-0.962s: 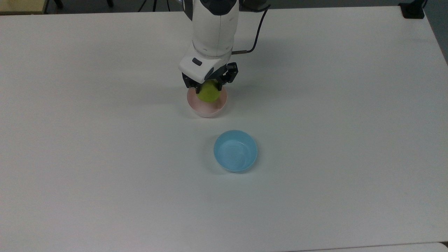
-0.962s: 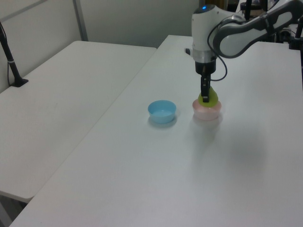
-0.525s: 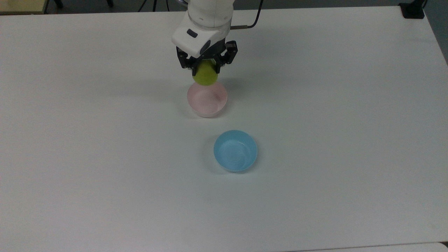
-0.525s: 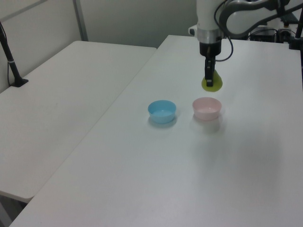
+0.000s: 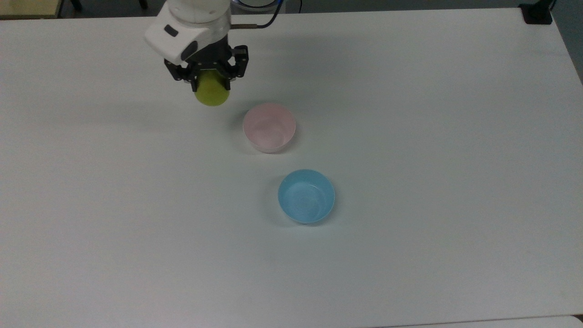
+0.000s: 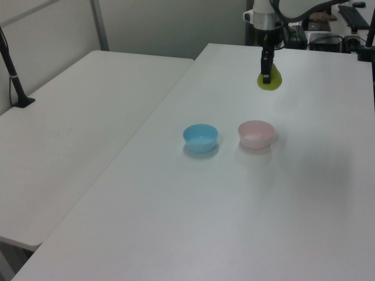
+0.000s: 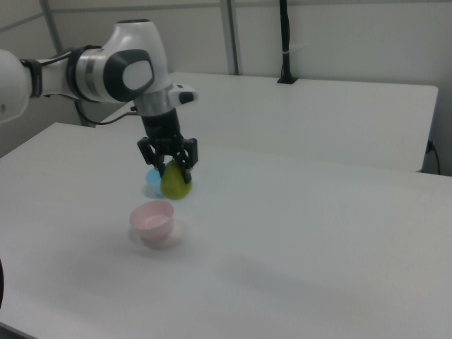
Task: Pick up a pear from the bowl
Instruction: 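Lift the pear out of the pink bowl and carry it away from the bowls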
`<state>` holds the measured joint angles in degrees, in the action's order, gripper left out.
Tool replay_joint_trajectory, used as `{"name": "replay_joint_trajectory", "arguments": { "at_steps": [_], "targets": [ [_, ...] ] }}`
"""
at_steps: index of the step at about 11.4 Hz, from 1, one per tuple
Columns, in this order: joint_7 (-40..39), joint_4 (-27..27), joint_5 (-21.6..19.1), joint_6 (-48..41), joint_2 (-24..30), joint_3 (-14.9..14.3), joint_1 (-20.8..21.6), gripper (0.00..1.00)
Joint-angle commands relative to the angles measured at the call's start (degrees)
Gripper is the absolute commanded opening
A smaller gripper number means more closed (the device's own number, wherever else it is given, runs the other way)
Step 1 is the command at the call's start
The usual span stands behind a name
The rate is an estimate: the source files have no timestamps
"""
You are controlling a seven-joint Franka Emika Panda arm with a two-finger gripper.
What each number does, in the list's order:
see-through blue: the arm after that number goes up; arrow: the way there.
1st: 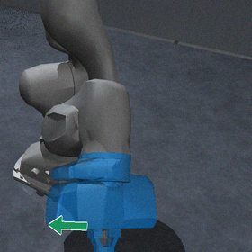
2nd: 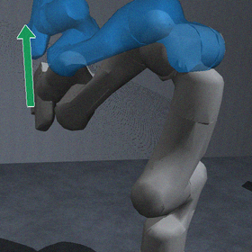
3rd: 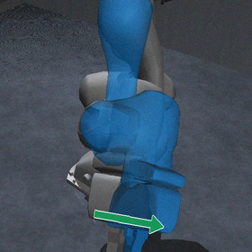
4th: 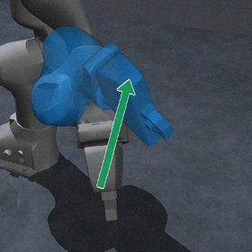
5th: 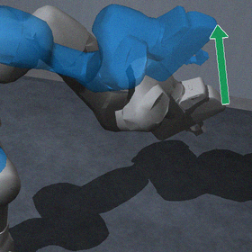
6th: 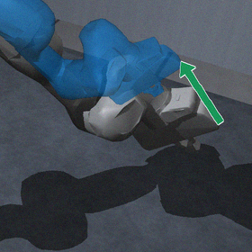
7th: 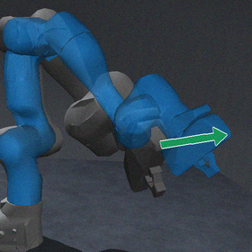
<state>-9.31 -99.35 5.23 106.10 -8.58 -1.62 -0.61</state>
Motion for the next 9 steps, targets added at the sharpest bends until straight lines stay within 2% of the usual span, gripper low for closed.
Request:
{"name": "replay_joint_trajectory", "arguments": {
  "at_steps": [1,7,9],
  "targets": [
    [-5.2,1.2,0.2,3.3,-3.5,-0.1,-4.5,0.49],
    [-5.2,0.8,2.7,13.8,-12.3,-0.1,-9.7,0.49],
    [-5.2,0.5,3.8,14.7,-14.2,-0.1,-10.1,0.50]
  ]
}}
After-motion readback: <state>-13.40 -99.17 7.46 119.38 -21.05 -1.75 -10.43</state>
